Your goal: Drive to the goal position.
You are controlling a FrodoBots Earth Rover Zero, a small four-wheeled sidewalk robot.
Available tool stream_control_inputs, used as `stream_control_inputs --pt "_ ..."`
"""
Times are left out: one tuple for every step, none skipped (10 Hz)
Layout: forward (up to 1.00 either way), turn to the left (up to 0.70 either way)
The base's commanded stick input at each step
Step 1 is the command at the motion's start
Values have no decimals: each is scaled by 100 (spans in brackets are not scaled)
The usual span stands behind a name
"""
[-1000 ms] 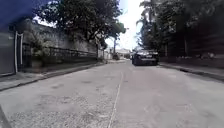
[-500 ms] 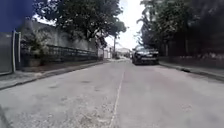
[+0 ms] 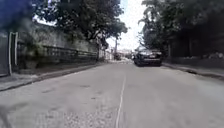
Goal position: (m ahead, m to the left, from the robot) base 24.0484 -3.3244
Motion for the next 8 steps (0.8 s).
stream_control_inputs --pt "70 0" --pt "70 -9" --pt "70 -26" --pt "70 -35" --pt "70 -35" --pt "70 -35" --pt "70 -22" --pt "70 0"
